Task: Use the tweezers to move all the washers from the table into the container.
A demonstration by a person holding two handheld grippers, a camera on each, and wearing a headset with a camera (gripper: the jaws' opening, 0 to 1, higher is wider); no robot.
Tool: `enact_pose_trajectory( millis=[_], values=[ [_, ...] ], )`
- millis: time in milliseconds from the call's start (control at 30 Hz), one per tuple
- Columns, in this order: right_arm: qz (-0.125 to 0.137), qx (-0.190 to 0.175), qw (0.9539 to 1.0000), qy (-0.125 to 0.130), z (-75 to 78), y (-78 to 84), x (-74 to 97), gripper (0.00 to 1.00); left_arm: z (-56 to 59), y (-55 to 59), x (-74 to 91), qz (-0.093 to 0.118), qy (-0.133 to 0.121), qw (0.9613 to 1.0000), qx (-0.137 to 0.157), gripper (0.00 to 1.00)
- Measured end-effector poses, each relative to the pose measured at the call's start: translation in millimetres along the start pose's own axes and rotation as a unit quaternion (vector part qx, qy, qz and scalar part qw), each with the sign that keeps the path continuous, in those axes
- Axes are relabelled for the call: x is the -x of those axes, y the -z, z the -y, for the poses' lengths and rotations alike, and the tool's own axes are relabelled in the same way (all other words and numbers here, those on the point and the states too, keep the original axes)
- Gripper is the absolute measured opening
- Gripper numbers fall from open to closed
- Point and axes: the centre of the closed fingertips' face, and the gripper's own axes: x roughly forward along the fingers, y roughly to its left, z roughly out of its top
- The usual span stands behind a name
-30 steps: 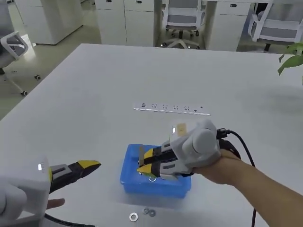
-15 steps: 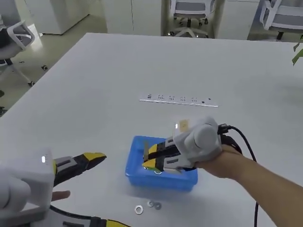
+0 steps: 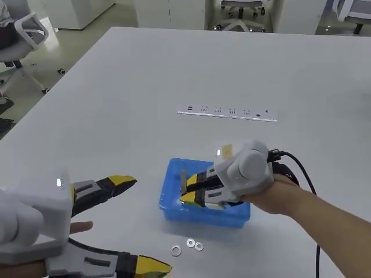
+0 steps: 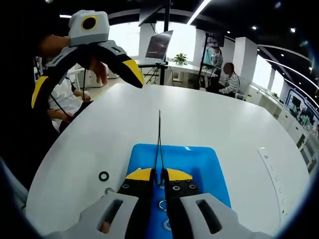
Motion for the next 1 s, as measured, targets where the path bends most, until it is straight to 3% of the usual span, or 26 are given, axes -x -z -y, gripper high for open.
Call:
enact_pose_trajectory(
  millis=[233, 667, 1000],
  values=[
    [-0.004, -0.005, 1.0000, -0.003, 0.4, 5.6, -1.5, 0.10, -6.1, -3.5, -7.4, 0.003, 0.003, 1.0000, 0.000, 0.91],
    [-0.001, -0.003, 1.0000, -0.004, 0.8, 5.3, -1.9, 0.10, -28.4, -17.7, -31.5, 0.008, 0.011, 0.9996, -0.024, 0.59],
    [-0.001, 0.002, 1.0000, -0.007, 0.4, 5.8, -1.8, 0.10, -41.2, -21.2, -52.7, -0.004, 0.022, 0.9983, -0.054, 0.38]
  ],
)
